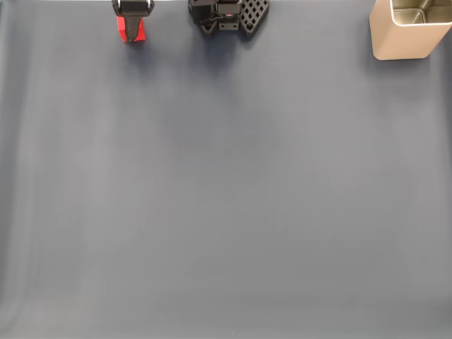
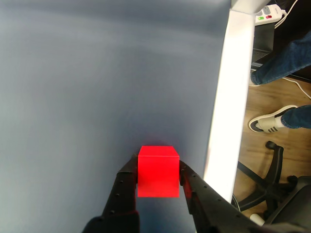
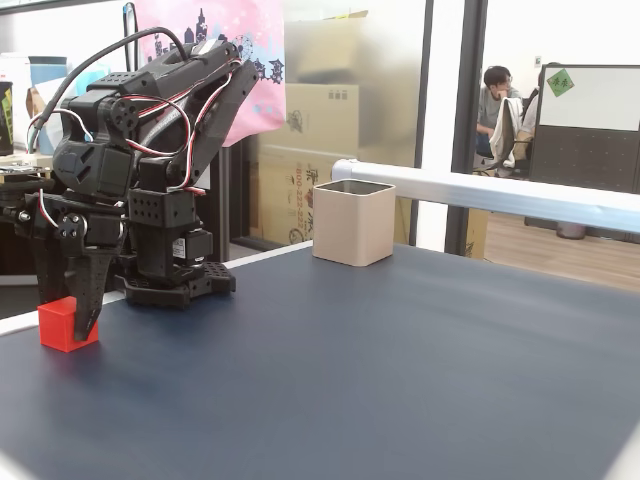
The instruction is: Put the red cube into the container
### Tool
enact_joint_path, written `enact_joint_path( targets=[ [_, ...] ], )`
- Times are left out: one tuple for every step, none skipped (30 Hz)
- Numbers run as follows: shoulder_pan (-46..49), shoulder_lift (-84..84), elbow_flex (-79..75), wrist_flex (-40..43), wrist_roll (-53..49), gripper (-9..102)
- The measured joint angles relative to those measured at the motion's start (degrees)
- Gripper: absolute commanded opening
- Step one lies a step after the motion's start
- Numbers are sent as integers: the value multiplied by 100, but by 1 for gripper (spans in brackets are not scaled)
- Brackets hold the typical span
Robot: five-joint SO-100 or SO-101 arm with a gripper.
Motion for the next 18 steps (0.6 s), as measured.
enact_joint_path(
  targets=[
    [-44,9,0,0,-26,0],
    [-123,35,0,0,-44,0],
    [-229,62,9,0,-62,0],
    [-378,88,0,26,-62,0],
    [-545,105,-35,88,-62,0],
    [-765,105,-97,176,-53,0],
    [-1037,105,-211,308,18,0],
    [-1362,105,-352,431,105,0],
    [-1749,105,-527,545,255,0],
    [-2127,105,-694,650,369,0],
    [-2602,105,-905,782,501,0],
    [-2988,97,-1116,896,598,0],
    [-3454,79,-1345,1020,721,0],
    [-3937,62,-1617,1160,800,0],
    [-4421,26,-1916,1301,914,0],
    [-4860,26,-2153,1406,958,0],
    [-5309,9,-2408,1512,976,0],
    [-5774,0,-2663,1617,984,0]
  ],
)
